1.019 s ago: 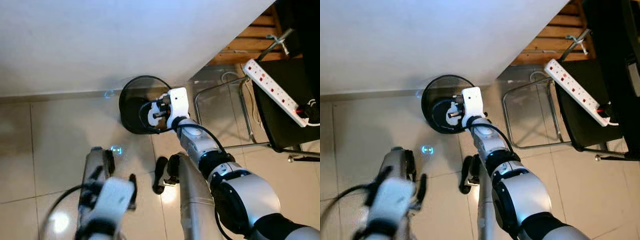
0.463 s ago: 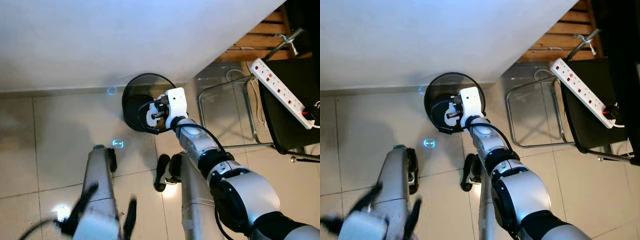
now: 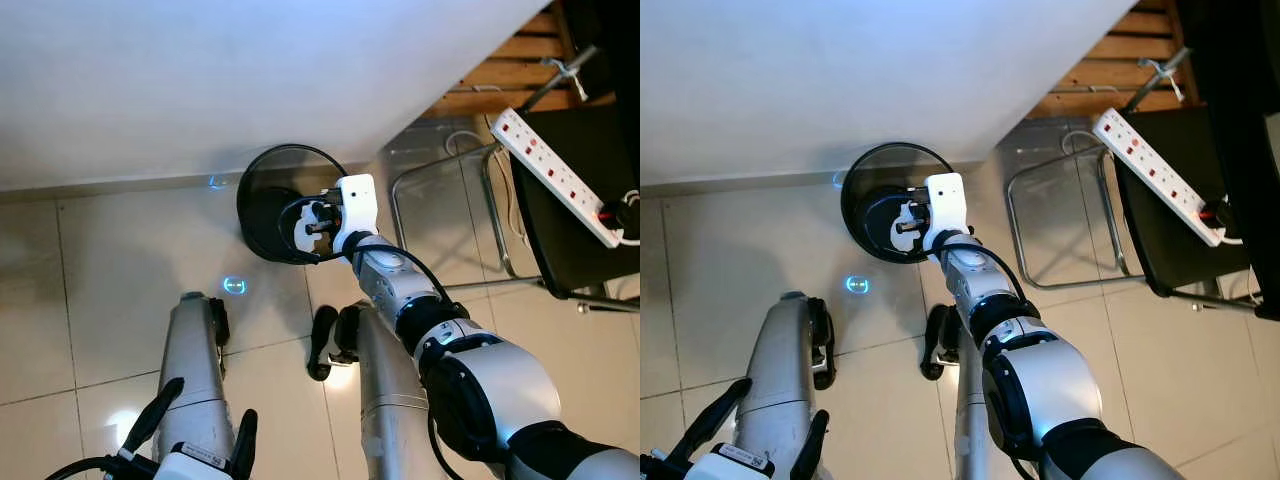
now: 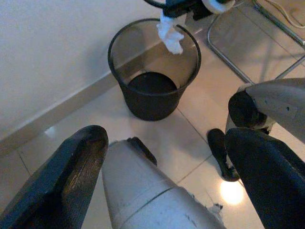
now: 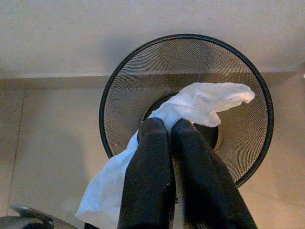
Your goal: Clean up the room
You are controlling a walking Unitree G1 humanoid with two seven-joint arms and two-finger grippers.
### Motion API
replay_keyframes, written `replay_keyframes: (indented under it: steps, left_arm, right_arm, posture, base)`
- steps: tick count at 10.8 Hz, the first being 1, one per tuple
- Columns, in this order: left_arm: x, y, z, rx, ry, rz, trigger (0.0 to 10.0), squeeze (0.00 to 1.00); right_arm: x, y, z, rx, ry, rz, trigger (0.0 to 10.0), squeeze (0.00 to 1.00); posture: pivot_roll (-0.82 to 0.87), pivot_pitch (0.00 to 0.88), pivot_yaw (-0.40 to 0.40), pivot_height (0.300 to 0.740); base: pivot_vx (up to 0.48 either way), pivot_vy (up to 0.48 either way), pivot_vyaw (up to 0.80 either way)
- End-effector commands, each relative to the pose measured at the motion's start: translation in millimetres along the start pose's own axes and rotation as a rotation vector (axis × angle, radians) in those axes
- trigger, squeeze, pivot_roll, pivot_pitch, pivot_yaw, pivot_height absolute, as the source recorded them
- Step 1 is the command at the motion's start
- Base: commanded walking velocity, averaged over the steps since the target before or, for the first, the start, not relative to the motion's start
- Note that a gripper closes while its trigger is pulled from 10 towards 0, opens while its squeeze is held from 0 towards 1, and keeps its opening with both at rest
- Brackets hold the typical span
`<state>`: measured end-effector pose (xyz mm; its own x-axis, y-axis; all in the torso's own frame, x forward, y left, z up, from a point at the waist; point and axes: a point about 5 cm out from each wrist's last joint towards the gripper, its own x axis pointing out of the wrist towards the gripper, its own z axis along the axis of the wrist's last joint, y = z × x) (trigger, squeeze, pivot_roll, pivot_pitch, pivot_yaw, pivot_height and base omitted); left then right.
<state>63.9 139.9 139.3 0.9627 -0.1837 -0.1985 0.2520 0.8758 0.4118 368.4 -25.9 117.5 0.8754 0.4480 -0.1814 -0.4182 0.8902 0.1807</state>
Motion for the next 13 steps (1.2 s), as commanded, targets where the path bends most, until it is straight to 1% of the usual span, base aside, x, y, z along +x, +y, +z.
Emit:
replay_keyframes:
  steps: [1,2,4,5,6,8,9,10,11,12,13]
  left_arm:
    - [-2.3,-6.8,-1,-0.020,0.014,-0.018,10.0,0.00]
    - [-2.3,-8.3,1,-0.022,0.008,-0.020,10.0,0.00]
    - [-0.5,-12.2,5,-0.030,-0.007,-0.024,10.0,0.00]
    - [-1.2,-13.5,6,-0.032,-0.007,-0.023,10.0,0.00]
    - [-2.2,-16.6,6,-0.034,-0.004,-0.024,10.0,0.00]
    - [-0.5,-20.6,7,-0.043,-0.007,-0.028,10.0,0.00]
    - [2.5,-21.3,6,-0.051,-0.006,-0.021,10.0,0.00]
    - [11.2,-23.4,5,-0.051,-0.023,-0.017,10.0,0.00]
    - [16.1,-23.8,2,-0.042,-0.030,-0.019,10.0,0.00]
    - [33.0,-19.6,-13,-0.032,-0.003,0.016,10.0,0.00]
    - [42.5,-15.2,-20,-0.060,-0.001,0.047,10.0,0.00]
  right_arm:
    - [3.9,63.2,-20,0.114,0.068,0.120,10.0,0.04]
    - [3.7,62.9,-21,0.158,0.073,0.101,10.0,1.00]
    - [5.3,69.8,-17,0.257,0.066,0.102,10.0,1.00]
    - [5.9,73.7,-16,0.290,0.064,0.108,10.0,1.00]
    - [6.0,77.9,-16,0.304,0.064,0.121,10.0,1.00]
    - [5.5,80.9,-17,0.313,0.067,0.134,10.0,1.00]
    - [5.1,79.9,-18,0.292,0.068,0.136,10.0,1.00]
    - [4.3,73.4,-18,0.151,0.053,0.139,10.0,0.00]
    - [4.1,70.8,-17,0.115,0.041,0.145,10.0,0.00]
    - [4.2,54.8,-10,0.055,-0.008,0.132,10.0,0.00]
    - [3.6,46.8,-7,0.065,-0.024,0.121,10.0,0.00]
  posture:
    - [0.33,0.752,-0.309,0.640]
    - [0.33,0.755,-0.307,0.640]
    - [0.34,0.762,-0.308,0.640]
    - [0.34,0.763,-0.310,0.640]
    - [0.34,0.767,-0.313,0.640]
    - [0.32,0.766,-0.322,0.640]
    - [0.32,0.761,-0.322,0.640]
    - [0.30,0.733,-0.325,0.640]
    - [0.29,0.706,-0.325,0.640]
    - [0.27,0.634,-0.319,0.640]
    - [0.26,0.587,-0.315,0.640]
  base:
    - [0.000,0.000,0.00]
    - [0.000,0.000,0.00]
    - [0.000,0.000,0.00]
    - [0.000,0.000,0.00]
    - [0.000,0.000,0.00]
    - [0.000,0.000,0.00]
    - [0.000,0.000,0.00]
    - [0.000,0.000,0.00]
    - [0.000,0.000,0.00]
    - [0.000,0.000,0.00]
    - [0.000,0.000,0.00]
